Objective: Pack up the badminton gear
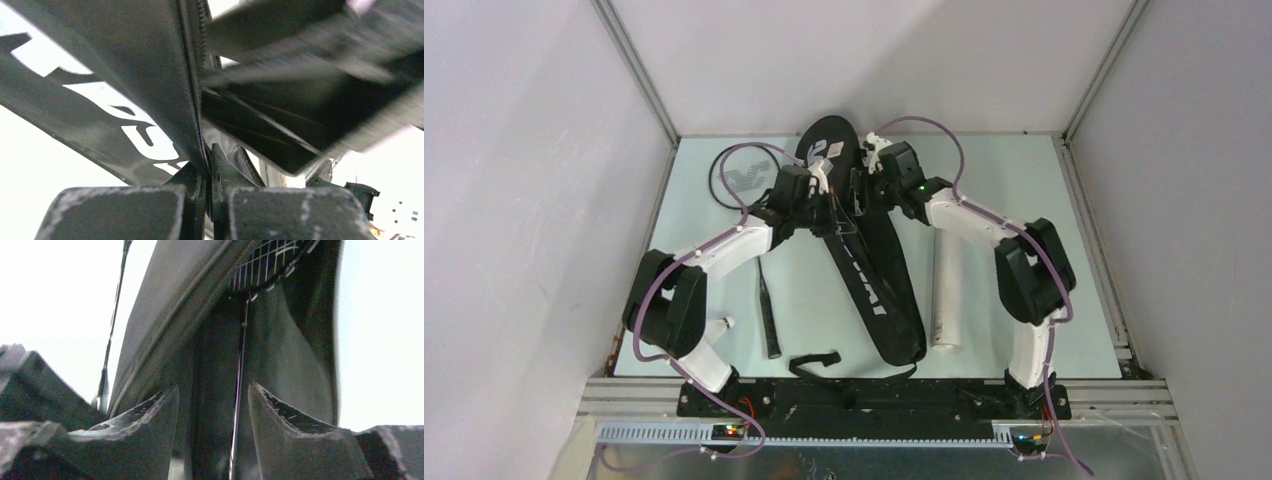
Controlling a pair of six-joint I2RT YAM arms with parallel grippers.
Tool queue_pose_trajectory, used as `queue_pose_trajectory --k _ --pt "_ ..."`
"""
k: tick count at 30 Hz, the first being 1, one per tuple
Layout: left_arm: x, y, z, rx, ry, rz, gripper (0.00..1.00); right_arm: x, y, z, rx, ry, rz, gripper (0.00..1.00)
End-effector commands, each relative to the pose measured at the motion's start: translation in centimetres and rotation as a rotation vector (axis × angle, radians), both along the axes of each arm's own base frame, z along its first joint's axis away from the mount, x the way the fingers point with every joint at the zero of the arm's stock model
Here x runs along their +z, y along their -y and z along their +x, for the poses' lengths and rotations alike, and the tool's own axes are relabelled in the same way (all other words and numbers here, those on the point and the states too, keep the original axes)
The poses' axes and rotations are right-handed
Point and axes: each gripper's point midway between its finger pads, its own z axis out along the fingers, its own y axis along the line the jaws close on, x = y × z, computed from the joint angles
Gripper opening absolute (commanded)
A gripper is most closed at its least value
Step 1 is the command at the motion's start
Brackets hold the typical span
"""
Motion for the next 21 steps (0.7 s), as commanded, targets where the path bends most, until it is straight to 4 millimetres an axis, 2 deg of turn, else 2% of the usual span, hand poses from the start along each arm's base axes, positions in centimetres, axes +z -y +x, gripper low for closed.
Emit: queue_pose_trajectory --k 1,5,6,8,12,17,21 --pt "2.0 -0.8 2.4 0.064 0.070 -0.021 0.00 5.8 2.4 -2.7 0.099 0.128 -0.003 0.65" --pt "2.2 -0.5 2.1 0.050 0.074 -0.054 0.00 4.8 5.9 -5.4 0.055 0.131 -0.072 0.79" --pt "2.4 -0.3 1.8 0.036 0.081 -0.071 0.00 3.9 7.3 -5.9 0.016 0.121 -0.098 0.81" --pt "2.6 -0.2 1.4 0.023 0.079 -0.091 0.00 2.2 8.7 -6.6 -0.006 0.098 -0.117 0.85" --pt "3.5 0.2 0.9 -0.005 0.101 -0.125 0.00 -1.7 9.0 -7.6 0.042 0.010 -0.088 0.87" --pt "4.0 0.4 0.0 -0.041 0.108 -0.157 0.00 -5.6 8.6 -6.1 0.037 -0.030 -0.107 0.85" --pt "4.5 0.8 -0.7 -0.072 0.108 -0.191 0.00 -8.0 8.1 -5.8 0.031 -0.075 -0.102 0.85"
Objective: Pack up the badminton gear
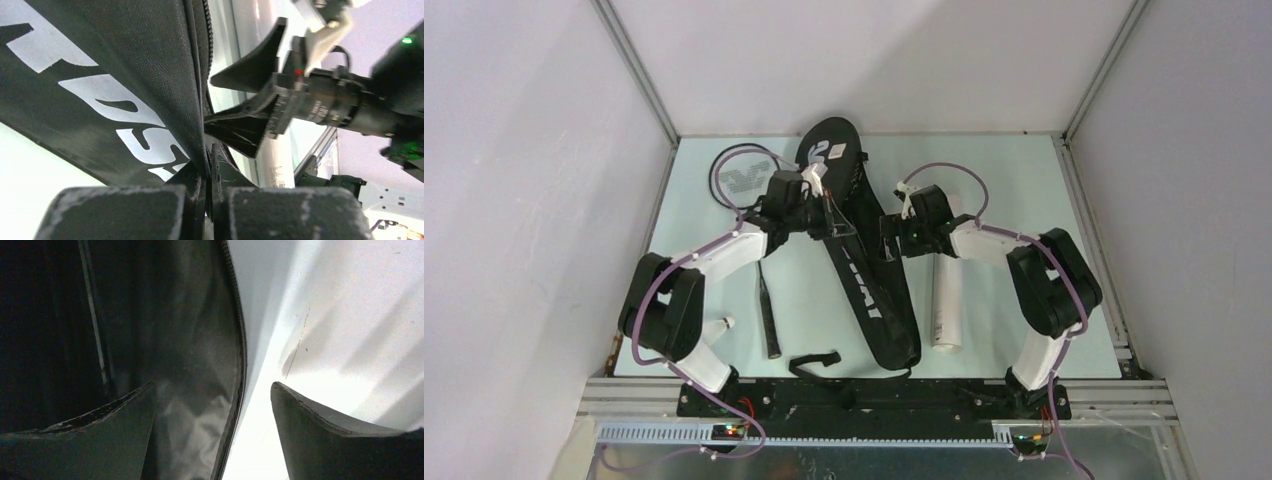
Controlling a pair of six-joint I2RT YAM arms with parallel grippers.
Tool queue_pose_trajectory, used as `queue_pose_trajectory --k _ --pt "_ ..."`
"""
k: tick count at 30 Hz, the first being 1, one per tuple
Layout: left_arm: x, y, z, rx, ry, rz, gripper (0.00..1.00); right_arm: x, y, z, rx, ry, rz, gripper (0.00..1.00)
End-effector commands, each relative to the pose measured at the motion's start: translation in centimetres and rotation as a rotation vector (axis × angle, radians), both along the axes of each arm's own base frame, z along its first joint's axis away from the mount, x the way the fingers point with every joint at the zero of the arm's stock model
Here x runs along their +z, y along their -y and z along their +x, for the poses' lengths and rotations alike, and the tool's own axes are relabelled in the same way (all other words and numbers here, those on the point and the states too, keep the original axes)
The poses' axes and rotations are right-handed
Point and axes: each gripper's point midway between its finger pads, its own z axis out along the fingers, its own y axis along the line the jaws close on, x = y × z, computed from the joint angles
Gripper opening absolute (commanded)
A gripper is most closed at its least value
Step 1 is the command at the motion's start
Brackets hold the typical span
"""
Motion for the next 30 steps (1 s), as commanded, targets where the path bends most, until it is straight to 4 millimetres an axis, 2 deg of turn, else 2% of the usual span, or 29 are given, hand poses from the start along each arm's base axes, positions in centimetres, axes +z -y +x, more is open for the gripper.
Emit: queue_pose_trajectory --k 1,3,8,10,12,14,15,16,18,22,24,30 --pt "4.6 1.2 -0.7 -0.069 0.109 -0.124 0.00 0.2 -2.1 1.9 0.023 0.059 0.078 0.84" --pt "4.8 1.2 -1.0 -0.076 0.118 -0.136 0.00 -0.7 -3.2 1.7 0.052 0.032 0.107 0.80" --pt "5.9 0.5 -1.8 -0.071 0.160 -0.132 0.00 -0.2 -5.0 0.5 0.147 0.016 0.178 0.68" --pt "6.0 0.2 -2.1 -0.063 0.172 -0.126 0.00 0.4 -5.6 -0.1 0.188 0.011 0.208 0.48" --pt "6.2 -0.2 -2.3 -0.053 0.188 -0.114 0.00 1.2 -5.9 -0.7 0.220 0.011 0.230 0.16" --pt "5.9 -1.0 -2.2 -0.015 0.191 -0.077 0.00 2.4 -5.9 -1.2 0.247 0.021 0.236 0.04" --pt "5.7 -1.7 -2.0 0.024 0.191 -0.045 0.00 3.3 -5.6 -1.6 0.250 0.028 0.231 0.01" --pt "5.3 -2.1 -1.8 0.043 0.196 -0.024 0.00 3.5 -5.2 -2.1 0.258 0.021 0.211 0.00" --pt "4.2 -3.5 -1.4 0.116 0.186 0.048 0.00 5.5 -4.5 -2.6 0.267 0.069 0.183 0.00" --pt "2.0 -5.9 -1.2 0.206 0.156 0.173 0.00 7.8 -2.3 -3.0 0.225 0.119 0.104 0.00" --pt "1.0 -6.9 -1.3 0.229 0.139 0.227 0.00 8.5 -0.6 -2.6 0.170 0.160 0.033 0.00" --pt "-1.2 -7.1 -1.7 0.225 0.089 0.264 0.00 10.9 2.4 -2.7 0.104 0.225 -0.053 0.00"
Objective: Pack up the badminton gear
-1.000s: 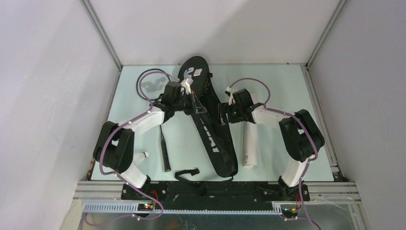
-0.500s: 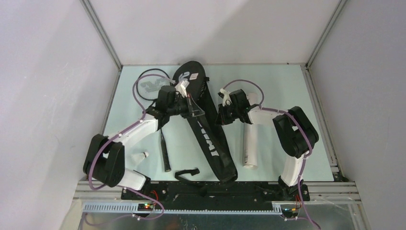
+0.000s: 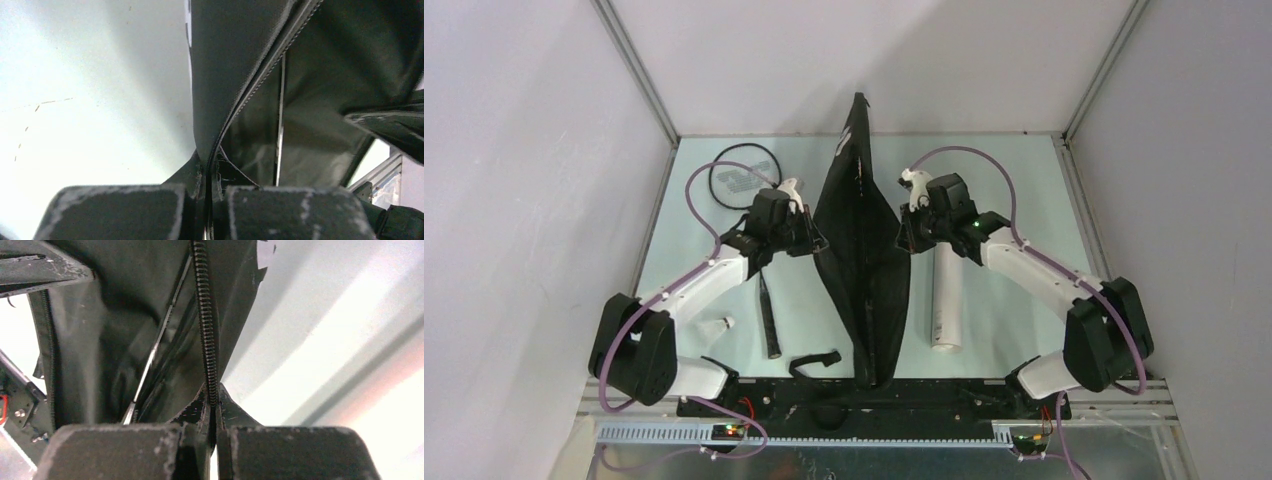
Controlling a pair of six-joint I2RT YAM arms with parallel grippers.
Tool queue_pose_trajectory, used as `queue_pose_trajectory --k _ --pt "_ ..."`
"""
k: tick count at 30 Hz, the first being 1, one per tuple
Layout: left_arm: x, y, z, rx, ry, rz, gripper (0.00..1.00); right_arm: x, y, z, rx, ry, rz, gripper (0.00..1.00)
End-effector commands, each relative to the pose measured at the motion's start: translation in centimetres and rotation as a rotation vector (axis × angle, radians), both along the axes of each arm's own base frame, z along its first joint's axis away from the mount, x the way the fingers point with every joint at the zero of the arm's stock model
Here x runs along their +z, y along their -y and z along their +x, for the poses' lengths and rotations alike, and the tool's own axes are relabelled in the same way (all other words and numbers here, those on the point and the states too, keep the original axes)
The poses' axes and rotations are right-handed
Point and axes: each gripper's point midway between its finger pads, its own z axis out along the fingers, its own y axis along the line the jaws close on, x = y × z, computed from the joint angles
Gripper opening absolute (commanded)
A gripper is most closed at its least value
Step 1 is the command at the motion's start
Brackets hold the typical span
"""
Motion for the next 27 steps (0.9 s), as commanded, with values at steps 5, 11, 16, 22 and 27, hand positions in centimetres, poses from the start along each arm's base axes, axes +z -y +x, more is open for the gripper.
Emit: queue_pose_trajectory --k 5,11,16,22,27 --pt "-0.7 0.7 0.8 -0.026 0.022 0.047 0.03 1.7 3.0 0.2 -0.074 0.056 -0.099 0.00" --pt "0.6 1.9 0.9 -0.057 0.065 0.060 0.59 2.9 3.9 0.0 -0.093 0.090 -0.106 0.00" --pt "1.4 -1.0 0.8 0.040 0.114 0.147 1.00 3.7 4.4 -0.4 -0.085 0.114 -0.115 0.00" --pt "1.0 -9.2 1.2 0.355 0.120 0.269 1.00 3.9 4.4 -0.6 -0.074 0.128 -0.119 0.00" --pt "-2.1 -15.6 1.3 0.552 0.000 0.286 1.00 3.6 3.8 -0.9 -0.038 0.136 -0.113 0.00"
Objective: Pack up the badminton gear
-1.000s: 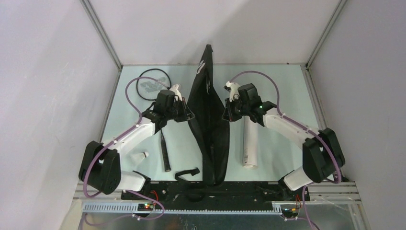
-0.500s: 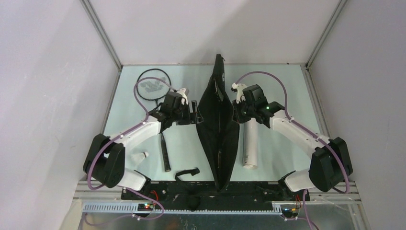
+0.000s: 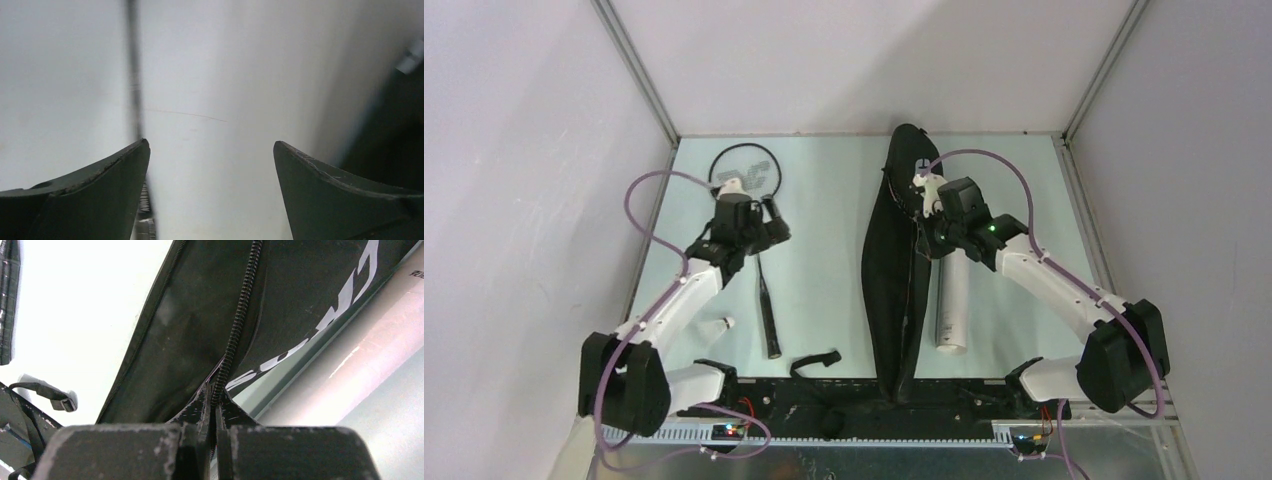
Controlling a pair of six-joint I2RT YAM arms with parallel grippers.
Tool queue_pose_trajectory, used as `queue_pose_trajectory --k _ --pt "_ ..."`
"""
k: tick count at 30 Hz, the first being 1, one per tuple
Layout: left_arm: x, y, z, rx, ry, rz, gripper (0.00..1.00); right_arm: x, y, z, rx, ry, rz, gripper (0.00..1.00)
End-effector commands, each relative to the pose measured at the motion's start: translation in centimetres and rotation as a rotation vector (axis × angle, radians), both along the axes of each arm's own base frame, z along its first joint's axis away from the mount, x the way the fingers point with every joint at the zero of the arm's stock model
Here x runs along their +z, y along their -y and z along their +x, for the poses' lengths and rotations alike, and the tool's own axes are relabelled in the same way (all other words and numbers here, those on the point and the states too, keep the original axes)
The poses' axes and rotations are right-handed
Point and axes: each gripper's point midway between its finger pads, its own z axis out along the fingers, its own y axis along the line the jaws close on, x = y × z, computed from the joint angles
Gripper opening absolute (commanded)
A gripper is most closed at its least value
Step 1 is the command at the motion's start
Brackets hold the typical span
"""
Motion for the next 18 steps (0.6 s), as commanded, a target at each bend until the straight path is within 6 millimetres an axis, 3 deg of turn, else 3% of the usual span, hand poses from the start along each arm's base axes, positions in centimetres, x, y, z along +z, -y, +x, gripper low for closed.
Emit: queue_pose_trajectory --k 1,7,11,18 --pt "-3.8 -6.4 -0.6 0.236 -0.116 0.057 1.00 2.4 -1.0 0.7 0.044 0.108 0.039 0.00" --pt "-8.9 -7.2 0.5 0.259 -0.262 -0.006 1.00 2.3 -1.3 0.7 0.062 0.116 0.035 0.00" --pt "-11.1 -6.9 1.1 0.232 -0.342 0.012 0.98 2.3 -1.1 0.6 0.063 0.119 0.032 0.00" --pt "-11.6 -6.7 1.3 0.193 -0.425 0.072 0.85 2.8 -1.4 0.4 0.081 0.134 0.051 0.00"
